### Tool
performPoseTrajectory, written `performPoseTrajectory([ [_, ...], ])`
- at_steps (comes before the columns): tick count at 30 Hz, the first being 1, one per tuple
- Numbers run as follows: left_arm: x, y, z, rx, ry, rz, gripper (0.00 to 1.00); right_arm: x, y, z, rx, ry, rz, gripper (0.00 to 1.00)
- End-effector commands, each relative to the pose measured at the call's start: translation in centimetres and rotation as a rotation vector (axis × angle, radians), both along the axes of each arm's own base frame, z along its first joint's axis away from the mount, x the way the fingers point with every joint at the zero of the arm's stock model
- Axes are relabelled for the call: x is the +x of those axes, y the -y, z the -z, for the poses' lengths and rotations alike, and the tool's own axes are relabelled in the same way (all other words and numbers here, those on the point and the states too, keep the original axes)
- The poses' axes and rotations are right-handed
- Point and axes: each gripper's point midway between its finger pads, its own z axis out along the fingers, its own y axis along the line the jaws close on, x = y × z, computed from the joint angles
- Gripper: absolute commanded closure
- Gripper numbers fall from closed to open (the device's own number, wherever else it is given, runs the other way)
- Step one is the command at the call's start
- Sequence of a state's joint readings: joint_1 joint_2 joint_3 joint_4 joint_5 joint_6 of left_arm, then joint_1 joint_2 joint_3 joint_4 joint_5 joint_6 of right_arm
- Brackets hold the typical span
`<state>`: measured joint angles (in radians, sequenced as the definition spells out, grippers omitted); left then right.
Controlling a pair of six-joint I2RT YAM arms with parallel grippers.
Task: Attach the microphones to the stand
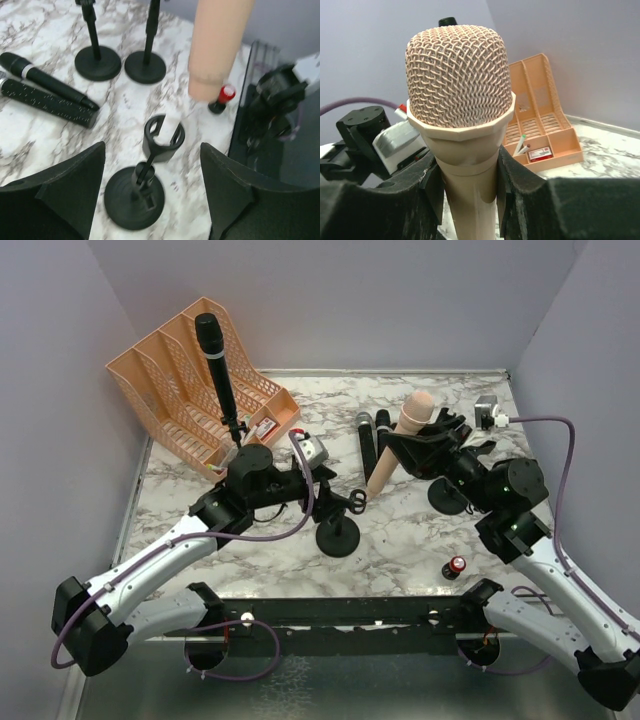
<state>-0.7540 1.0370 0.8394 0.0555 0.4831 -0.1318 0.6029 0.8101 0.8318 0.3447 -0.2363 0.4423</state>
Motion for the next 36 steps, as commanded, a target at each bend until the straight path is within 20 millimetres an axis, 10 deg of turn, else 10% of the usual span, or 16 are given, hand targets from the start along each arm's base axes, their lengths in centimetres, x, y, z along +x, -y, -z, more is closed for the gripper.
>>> performPoseTrajectory([
  [1, -1.5, -2.4, 3.8, 0.27, 0.141, 0.12, 0.24, 1.1, 1.7, 0.8, -0.055, 0.006, 0.123, 1.0],
  [24, 0.3, 1.4, 7.5, 0.215, 0.252, 0.243, 0.51, -0.9, 2.5, 1.5, -0.046, 0.006, 0.093, 1.0],
  [36, 1.6, 0.7, 8.2, 0.235, 0.141, 0.102, 0.97, -0.2, 0.3, 0.8, -0.063, 0.102, 0.025, 0.99],
])
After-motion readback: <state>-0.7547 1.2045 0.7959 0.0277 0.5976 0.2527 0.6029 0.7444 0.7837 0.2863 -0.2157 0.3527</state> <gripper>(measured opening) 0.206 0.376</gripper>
